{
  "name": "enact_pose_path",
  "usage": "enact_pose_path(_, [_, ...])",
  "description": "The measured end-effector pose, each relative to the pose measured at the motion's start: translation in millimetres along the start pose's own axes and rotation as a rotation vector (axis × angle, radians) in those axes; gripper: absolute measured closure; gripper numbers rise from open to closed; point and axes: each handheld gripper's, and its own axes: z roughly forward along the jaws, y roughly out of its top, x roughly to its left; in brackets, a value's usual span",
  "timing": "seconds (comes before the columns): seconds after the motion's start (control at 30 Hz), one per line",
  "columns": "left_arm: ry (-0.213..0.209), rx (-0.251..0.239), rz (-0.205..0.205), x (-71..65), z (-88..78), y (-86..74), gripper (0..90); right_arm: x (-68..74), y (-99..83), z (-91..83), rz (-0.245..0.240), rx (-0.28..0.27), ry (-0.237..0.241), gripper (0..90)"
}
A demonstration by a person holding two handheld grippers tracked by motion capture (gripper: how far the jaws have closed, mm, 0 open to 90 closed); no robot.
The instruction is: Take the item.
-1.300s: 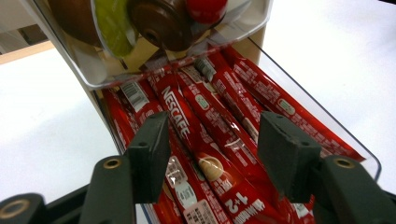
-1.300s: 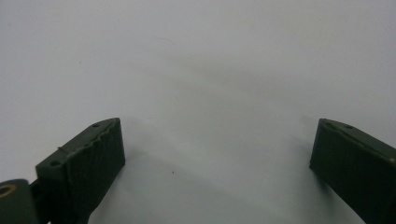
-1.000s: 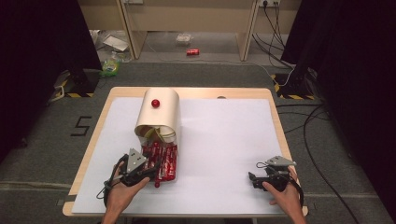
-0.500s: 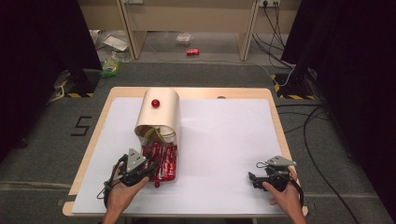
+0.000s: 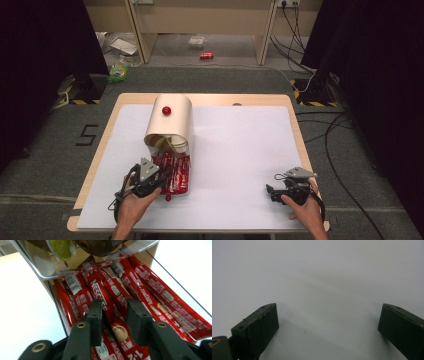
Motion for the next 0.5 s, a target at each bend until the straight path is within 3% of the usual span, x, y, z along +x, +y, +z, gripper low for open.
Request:
enact_pose_path(0.17, [0.018, 0.023, 0.017, -4.4, 5.9, 1.9, 67.0, 0.1, -0.1, -0.1, 0.001, 0.0, -0.001, 3.5])
enact_pose_path(0.27, [0.011, 0.026, 0.005, -4.7, 9.3, 0.6, 68.4, 0.1, -0.1, 0.0, 0.0, -0.001, -0.001, 3.5])
enact_pose_path(0.5, [0.008, -0.013, 0.005, -2.4, 7.9, 0.3, 83.6, 0.2, -0.1, 0.0, -0.001, -0.002, -0.002, 3.5])
